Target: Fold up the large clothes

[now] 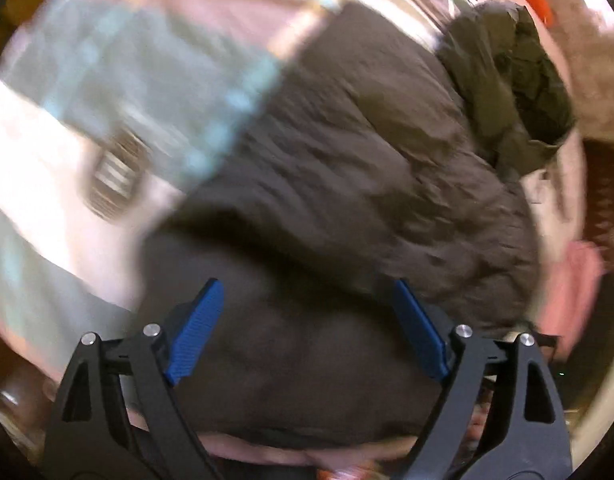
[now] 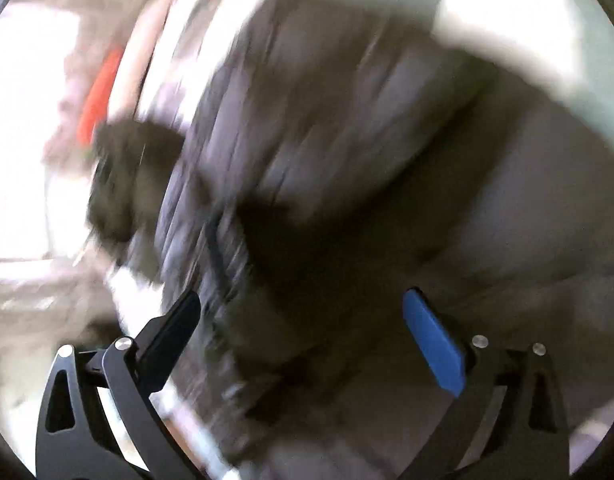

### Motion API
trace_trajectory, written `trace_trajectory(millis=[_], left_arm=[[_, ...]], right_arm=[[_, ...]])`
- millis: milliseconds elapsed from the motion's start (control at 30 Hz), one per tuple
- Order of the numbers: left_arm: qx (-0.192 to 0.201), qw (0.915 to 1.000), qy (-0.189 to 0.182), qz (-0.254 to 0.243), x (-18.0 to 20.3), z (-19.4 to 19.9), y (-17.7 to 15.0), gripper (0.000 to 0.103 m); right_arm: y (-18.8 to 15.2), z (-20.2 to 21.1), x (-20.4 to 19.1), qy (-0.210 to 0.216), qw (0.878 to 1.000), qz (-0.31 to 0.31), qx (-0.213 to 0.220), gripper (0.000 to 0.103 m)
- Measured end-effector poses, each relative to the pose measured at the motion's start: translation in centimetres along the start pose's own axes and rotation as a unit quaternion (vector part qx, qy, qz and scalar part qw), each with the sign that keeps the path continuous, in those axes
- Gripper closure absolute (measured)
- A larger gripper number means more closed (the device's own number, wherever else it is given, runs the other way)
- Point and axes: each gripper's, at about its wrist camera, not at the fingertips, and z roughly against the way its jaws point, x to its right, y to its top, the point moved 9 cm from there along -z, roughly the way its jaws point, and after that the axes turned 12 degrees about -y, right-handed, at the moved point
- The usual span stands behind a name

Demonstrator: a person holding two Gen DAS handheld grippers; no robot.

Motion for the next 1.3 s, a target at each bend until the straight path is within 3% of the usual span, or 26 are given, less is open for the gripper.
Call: trace_trajectory(millis=[67,100,133,200,300,433,533,567,633,667,800,1000,1133,1200,1300], left_arm=[[-0.026,0.9977,-0.045,0.044,0.6,-2.0,-0.8,0.015],[-0.032,0.9966,-0.054,0.053,0.7,-2.5,-1.1,0.015],[-0.037,0.9961,-0.058,0.056,0.9,-2.9,-1.3,0.015],[-0.039,0.9975,-0.046,0.037,1.0,-3.0,-1.6,0.015],[-0.033,0.9993,-0.015,0.010,0.7,-2.7,-1.4,0.015],[-0.040,0.9991,-0.010,0.007,0.5,-3.0,-1.0,0.015],[-0.061,0.9950,-0.067,0.043,1.6,-4.2,-1.4,0.015],[-0.063,0.9943,-0.076,0.041,2.1,-4.4,-1.5,0.015],[-0.053,0.9935,-0.095,0.034,3.1,-4.5,-1.1,0.015],[-0.036,0.9914,-0.119,0.042,3.7,-4.2,-0.4,0.015],[0.023,0.9860,-0.152,0.064,4.0,-3.4,2.5,0.014],[0.085,0.9844,-0.141,0.062,3.3,-2.6,8.2,0.014],[0.124,0.9801,-0.130,0.083,1.3,-0.5,11.2,0.014],[0.133,0.9803,-0.114,0.092,0.0,0.2,11.3,0.014],[0.110,0.9844,-0.094,0.100,-2.3,-0.2,9.7,0.014]], right_arm=[[-1.8,-2.1,-0.7,-0.019,0.999,0.009,-0.040,0.002],[-2.2,-2.9,-1.3,-0.041,0.998,0.026,-0.039,0.010],[-2.4,-3.1,-1.8,-0.053,0.997,0.047,-0.027,0.020],[-3.1,-3.2,-3.9,-0.034,0.995,0.091,-0.023,0.077],[-3.8,-2.3,-6.3,-0.002,0.991,0.133,-0.011,0.092],[-3.8,1.1,-10.5,0.075,0.986,0.150,0.012,0.093],[-3.6,3.8,-14.1,0.136,0.977,0.161,0.023,0.094],[-4.2,5.8,-15.2,0.175,0.970,0.168,0.027,0.094],[-5.1,8.6,-17.9,0.240,0.953,0.183,0.028,0.094],[-5.4,9.1,-18.8,0.243,0.950,0.194,0.032,0.094],[-6.6,9.8,-19.6,0.228,0.948,0.221,0.027,0.094],[-8.7,7.7,-16.4,0.170,0.955,0.245,0.007,0.094],[-10.4,3.4,-15.9,0.125,0.956,0.264,-0.024,0.094],[-11.5,1.0,-15.2,0.073,0.957,0.276,-0.041,0.094],[-11.4,-1.5,-12.8,-0.018,0.963,0.267,-0.044,0.094]])
